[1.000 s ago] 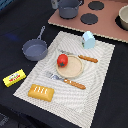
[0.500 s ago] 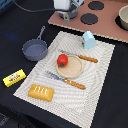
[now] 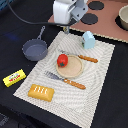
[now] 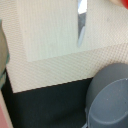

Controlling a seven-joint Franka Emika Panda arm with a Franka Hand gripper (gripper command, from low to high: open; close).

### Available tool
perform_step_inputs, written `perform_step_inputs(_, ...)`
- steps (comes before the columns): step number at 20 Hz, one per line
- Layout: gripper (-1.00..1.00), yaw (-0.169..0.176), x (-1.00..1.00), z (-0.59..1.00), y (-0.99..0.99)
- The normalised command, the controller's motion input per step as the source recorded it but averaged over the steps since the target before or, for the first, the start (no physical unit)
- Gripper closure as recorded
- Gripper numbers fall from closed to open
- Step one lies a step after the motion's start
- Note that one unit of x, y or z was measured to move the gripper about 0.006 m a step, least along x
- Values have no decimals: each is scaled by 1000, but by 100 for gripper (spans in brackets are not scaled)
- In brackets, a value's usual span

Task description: Interact with the objects in diverse but meaningful ways.

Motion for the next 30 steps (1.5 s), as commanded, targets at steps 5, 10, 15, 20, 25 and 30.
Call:
perform_step_inputs(5, -100, -76, 36, -233, -423)
perform_step_inputs(10, -100, -105, 103, -278, -283)
perform_step_inputs(15, -100, -112, 210, -265, -364)
perform_step_inputs(20, -100, -101, 169, -270, -374)
perform_step_inputs(25, -100, -99, 286, -88, -96)
perform_step_inputs(30, -100, -99, 341, 0, -11)
